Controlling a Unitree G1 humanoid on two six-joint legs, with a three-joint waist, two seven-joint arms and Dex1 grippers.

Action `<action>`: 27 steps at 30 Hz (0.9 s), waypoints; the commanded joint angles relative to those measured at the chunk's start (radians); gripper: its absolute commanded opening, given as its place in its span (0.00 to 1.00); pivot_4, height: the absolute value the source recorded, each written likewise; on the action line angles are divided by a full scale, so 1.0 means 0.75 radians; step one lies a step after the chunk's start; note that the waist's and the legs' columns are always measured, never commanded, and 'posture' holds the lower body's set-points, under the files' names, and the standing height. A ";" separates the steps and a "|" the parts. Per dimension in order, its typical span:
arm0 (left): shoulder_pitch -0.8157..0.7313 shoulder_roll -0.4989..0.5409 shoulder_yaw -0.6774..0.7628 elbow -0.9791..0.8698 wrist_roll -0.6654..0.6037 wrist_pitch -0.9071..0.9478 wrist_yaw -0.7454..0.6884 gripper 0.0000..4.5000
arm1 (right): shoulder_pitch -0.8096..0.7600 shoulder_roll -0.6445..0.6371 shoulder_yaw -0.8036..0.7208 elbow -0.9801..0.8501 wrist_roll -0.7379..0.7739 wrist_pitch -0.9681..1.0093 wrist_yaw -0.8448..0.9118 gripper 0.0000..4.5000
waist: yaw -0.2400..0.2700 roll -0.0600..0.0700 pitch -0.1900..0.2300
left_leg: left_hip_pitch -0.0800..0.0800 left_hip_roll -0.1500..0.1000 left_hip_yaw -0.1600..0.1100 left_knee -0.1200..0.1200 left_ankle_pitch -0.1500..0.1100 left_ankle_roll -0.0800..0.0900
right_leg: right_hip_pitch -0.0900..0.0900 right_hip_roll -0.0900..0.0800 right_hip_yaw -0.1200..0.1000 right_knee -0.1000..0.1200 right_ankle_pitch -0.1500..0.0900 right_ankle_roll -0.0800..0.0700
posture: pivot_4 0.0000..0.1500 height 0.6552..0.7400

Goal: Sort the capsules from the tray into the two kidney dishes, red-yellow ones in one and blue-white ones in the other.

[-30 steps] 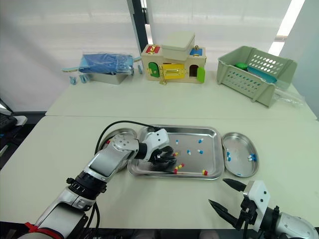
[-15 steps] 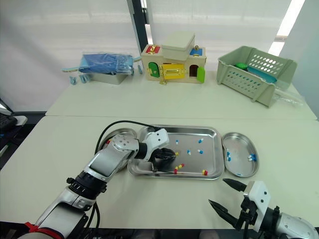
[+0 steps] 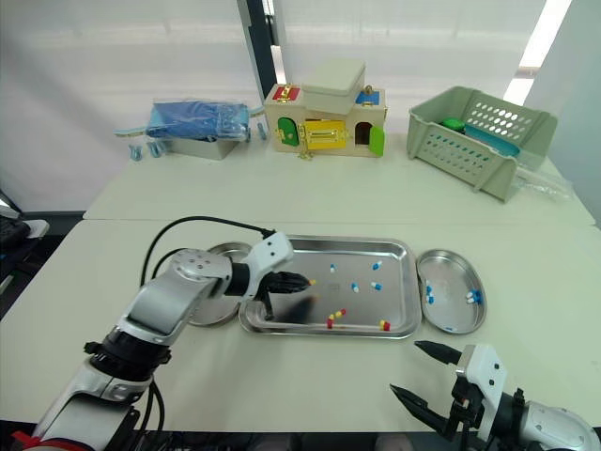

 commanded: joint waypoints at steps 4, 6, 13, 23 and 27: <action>0.128 0.131 0.272 -0.203 -0.099 0.189 0.093 0.01 | -0.037 -0.056 0.009 -0.005 0.013 -0.044 0.101 1.00 | 0.001 0.000 0.000 | 0.000 0.000 0.000 0.000 0.000 0.000 | 0.000 0.000 0.000 0.000 0.000 0.000 | 1.00 1.00; 0.186 0.170 0.362 -0.229 -0.119 0.223 0.125 0.01 | -0.061 -0.073 0.012 0.008 0.021 -0.044 0.129 1.00 | 0.003 0.000 0.000 | 0.000 0.000 0.000 0.000 0.000 0.000 | 0.000 0.000 0.000 0.000 0.000 0.000 | 1.00 1.00; 0.363 0.256 0.604 -0.233 -0.154 0.258 0.229 0.01 | -0.173 -0.115 0.046 0.058 0.036 -0.024 0.198 1.00 | 0.005 -0.001 0.000 | 0.000 0.001 0.000 -0.001 0.000 0.000 | 0.000 0.000 0.000 0.000 0.000 0.000 | 1.00 1.00; 0.391 0.235 0.587 -0.204 -0.192 0.208 0.288 0.01 | -0.264 -0.127 0.064 0.087 0.046 0.018 0.210 1.00 | 0.007 -0.001 0.000 | 0.000 0.000 0.000 -0.001 0.000 0.000 | 0.000 -0.001 0.000 0.000 0.000 0.000 | 1.00 1.00; 0.379 0.239 0.565 -0.176 -0.197 0.189 0.293 0.01 | -0.256 -0.124 0.058 0.071 0.049 0.032 0.198 1.00 | 0.006 -0.001 0.000 | 0.000 0.000 0.000 -0.001 0.000 0.000 | 0.000 -0.001 0.000 0.000 0.000 0.000 | 1.00 1.00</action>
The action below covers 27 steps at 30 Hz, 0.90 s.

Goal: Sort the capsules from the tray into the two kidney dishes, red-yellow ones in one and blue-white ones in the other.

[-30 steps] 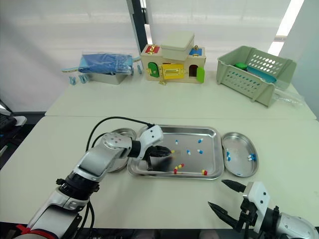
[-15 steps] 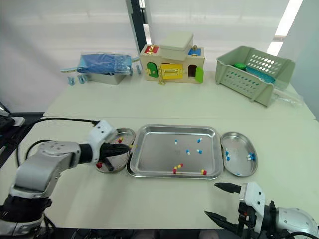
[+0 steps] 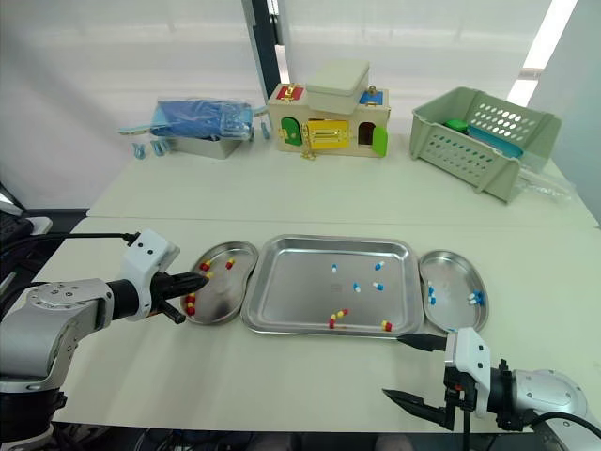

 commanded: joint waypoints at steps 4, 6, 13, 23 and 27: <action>-0.034 0.018 -0.022 0.021 -0.012 -0.049 0.015 0.01 | 0.014 0.003 -0.026 -0.043 0.035 0.014 -0.016 1.00 | 0.000 0.000 0.000 | 0.000 0.000 0.000 0.000 0.000 0.000 | 0.000 0.000 0.000 0.000 0.000 0.000 | 1.00 1.00; -0.039 0.021 -0.028 0.027 -0.014 -0.056 0.013 0.12 | 0.017 0.005 -0.026 -0.046 0.035 0.016 -0.020 1.00 | -0.001 0.000 0.000 | 0.000 0.000 0.000 0.000 0.000 0.000 | 0.000 0.000 0.000 0.000 0.000 0.000 | 1.00 1.00; -0.047 0.026 -0.034 0.036 -0.021 -0.069 0.008 0.58 | 0.018 0.010 -0.020 -0.035 0.031 0.008 -0.028 1.00 | -0.001 0.000 0.000 | 0.000 0.000 0.000 0.000 0.000 0.000 | 0.000 0.000 0.000 0.000 0.000 0.000 | 1.00 1.00; -0.041 0.030 -0.035 0.023 -0.034 -0.067 0.008 0.99 | 0.025 0.015 -0.018 -0.015 0.022 -0.010 -0.017 1.00 | -0.001 0.000 0.000 | 0.000 0.000 0.000 0.000 0.000 0.000 | 0.000 0.000 0.000 0.000 0.000 0.000 | 1.00 1.00; -0.035 0.031 -0.033 0.017 -0.041 -0.065 0.012 0.99 | 0.037 0.017 -0.017 -0.011 0.017 -0.023 -0.012 1.00 | 0.000 0.000 0.000 | 0.000 0.000 0.000 0.000 0.000 0.000 | 0.000 0.000 0.000 0.000 0.000 0.000 | 1.00 1.00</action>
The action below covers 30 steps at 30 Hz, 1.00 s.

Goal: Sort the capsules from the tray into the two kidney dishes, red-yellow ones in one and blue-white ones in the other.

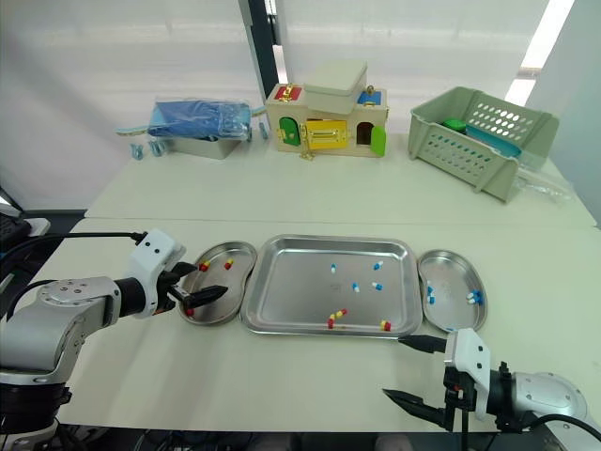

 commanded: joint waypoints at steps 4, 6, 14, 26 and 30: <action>0.011 0.029 0.028 -0.052 -0.028 -0.009 -0.002 0.99 | 0.015 0.010 -0.017 -0.005 0.019 -0.034 0.012 1.00 | 0.000 0.000 0.000 | 0.000 0.000 0.000 0.000 0.000 0.000 | 0.000 0.000 0.000 0.000 0.000 0.000 | 1.00 1.00; 0.033 0.033 0.062 -0.067 -0.056 -0.001 -0.018 0.99 | 0.019 0.010 -0.018 -0.002 0.018 -0.038 0.013 1.00 | 0.000 0.000 0.000 | 0.000 0.000 0.000 0.000 0.000 0.000 | 0.000 0.000 0.000 0.000 0.000 0.000 | 1.00 1.00; 0.312 0.019 0.408 -0.240 -0.285 -0.089 -0.181 0.99 | 0.029 0.001 -0.043 0.032 0.029 -0.058 0.028 1.00 | -0.003 0.000 0.000 | 0.000 0.001 0.001 -0.001 0.000 0.000 | -0.001 0.000 0.001 0.000 0.000 0.000 | 1.00 1.00; 0.817 0.064 0.810 -0.117 -0.229 -0.451 -0.409 0.99 | 0.002 -0.141 -0.269 0.191 0.118 0.034 0.134 1.00 | 0.004 -0.001 0.000 | 0.001 0.000 0.002 -0.002 -0.001 0.000 | 0.000 -0.001 0.001 -0.001 0.000 0.000 | 1.00 1.00; 0.861 0.052 0.808 -0.084 -0.218 -0.540 -0.431 0.99 | -0.008 -0.160 -0.298 0.258 0.100 0.016 0.171 1.00 | 0.003 -0.001 0.000 | 0.001 0.000 0.002 -0.002 -0.001 0.001 | 0.001 -0.001 0.001 -0.002 0.000 0.000 | 1.00 1.00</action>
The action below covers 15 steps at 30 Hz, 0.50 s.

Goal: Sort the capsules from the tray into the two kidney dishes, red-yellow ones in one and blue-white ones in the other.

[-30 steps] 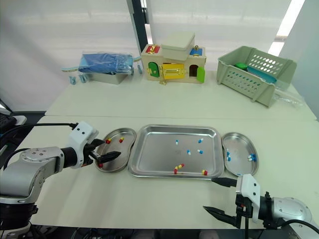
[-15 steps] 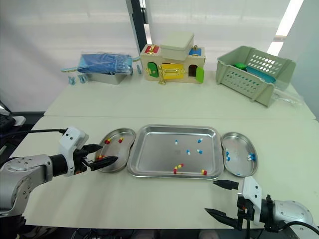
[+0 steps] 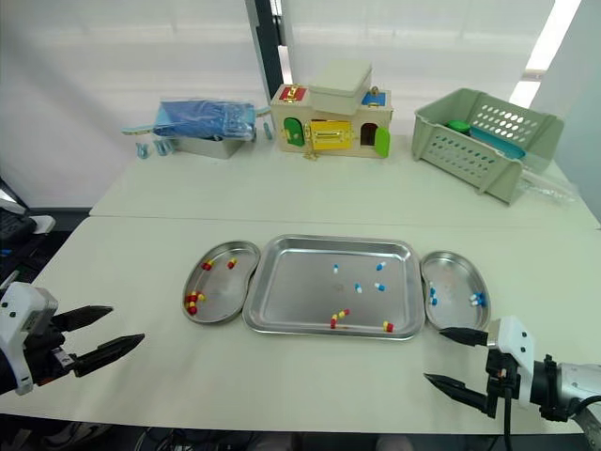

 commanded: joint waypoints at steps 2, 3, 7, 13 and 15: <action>0.024 -0.026 0.033 -0.021 -0.020 -0.125 -0.032 0.99 | -0.018 -0.022 -0.062 0.054 -0.003 -0.036 0.046 1.00 | -0.001 0.000 0.000 | 0.000 0.000 0.000 0.000 0.000 0.000 | 0.000 0.000 0.000 0.000 0.000 0.000 | 1.00 1.00; 0.026 -0.039 0.029 -0.027 -0.029 -0.156 -0.042 0.99 | -0.023 -0.023 -0.066 0.070 -0.007 -0.046 0.056 1.00 | -0.001 0.000 0.000 | 0.000 0.000 0.000 0.000 0.000 0.000 | 0.000 0.000 0.000 0.000 0.000 0.000 | 1.00 1.00; 0.065 -0.063 0.005 -0.043 -0.025 -0.276 -0.105 0.99 | -0.040 -0.029 -0.072 0.130 -0.022 -0.084 0.096 1.00 | -0.001 0.000 0.000 | 0.000 0.000 0.000 0.000 0.000 0.000 | 0.000 0.000 0.000 0.000 0.000 0.000 | 1.00 1.00; 0.091 -0.055 0.015 -0.009 -0.041 -0.341 -0.148 0.99 | -0.056 -0.031 -0.074 0.203 -0.038 -0.135 0.158 1.00 | -0.003 0.000 0.000 | 0.000 0.000 0.000 0.000 0.000 0.000 | 0.000 0.000 0.000 0.000 0.000 0.000 | 1.00 1.00; 0.082 -0.058 0.005 -0.010 -0.053 -0.336 -0.142 0.99 | -0.046 -0.019 -0.070 0.206 -0.042 -0.150 0.168 1.00 | -0.003 0.000 0.000 | 0.000 0.000 0.000 0.000 0.000 0.000 | 0.000 0.000 0.000 0.000 0.000 0.000 | 1.00 1.00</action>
